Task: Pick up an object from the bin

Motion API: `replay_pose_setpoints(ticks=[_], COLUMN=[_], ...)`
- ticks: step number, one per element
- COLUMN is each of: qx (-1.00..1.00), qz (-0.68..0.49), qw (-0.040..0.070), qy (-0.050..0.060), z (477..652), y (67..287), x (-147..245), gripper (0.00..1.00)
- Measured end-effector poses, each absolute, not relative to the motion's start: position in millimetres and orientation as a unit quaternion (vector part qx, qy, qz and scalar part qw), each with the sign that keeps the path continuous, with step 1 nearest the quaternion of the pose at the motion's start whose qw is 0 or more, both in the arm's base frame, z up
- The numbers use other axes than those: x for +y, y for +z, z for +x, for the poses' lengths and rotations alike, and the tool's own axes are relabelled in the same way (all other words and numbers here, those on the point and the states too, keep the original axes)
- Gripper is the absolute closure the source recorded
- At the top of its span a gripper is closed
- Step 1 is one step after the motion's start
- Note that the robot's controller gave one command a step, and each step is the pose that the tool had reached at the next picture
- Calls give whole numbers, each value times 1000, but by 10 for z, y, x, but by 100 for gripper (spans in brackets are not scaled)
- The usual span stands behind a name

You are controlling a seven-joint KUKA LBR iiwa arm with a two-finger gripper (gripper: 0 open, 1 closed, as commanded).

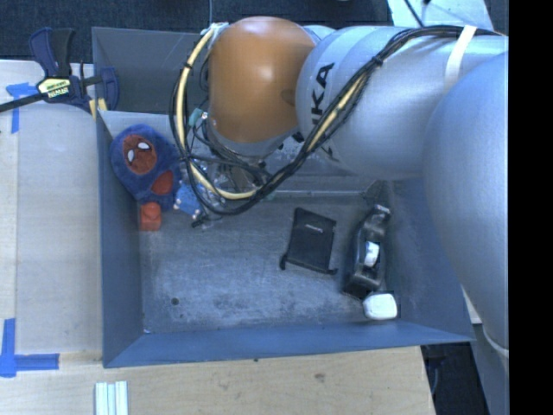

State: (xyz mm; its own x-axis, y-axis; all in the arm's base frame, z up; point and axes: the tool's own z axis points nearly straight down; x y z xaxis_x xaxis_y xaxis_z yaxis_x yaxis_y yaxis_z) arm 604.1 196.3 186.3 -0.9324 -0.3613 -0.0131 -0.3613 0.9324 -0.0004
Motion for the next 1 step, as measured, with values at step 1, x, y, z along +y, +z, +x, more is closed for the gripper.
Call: replay_pose_setpoints(ticks=[1], qx=[982], qz=[-188], qw=[7], qy=[1], z=[5902], y=[3247], x=[1976], gripper=[100])
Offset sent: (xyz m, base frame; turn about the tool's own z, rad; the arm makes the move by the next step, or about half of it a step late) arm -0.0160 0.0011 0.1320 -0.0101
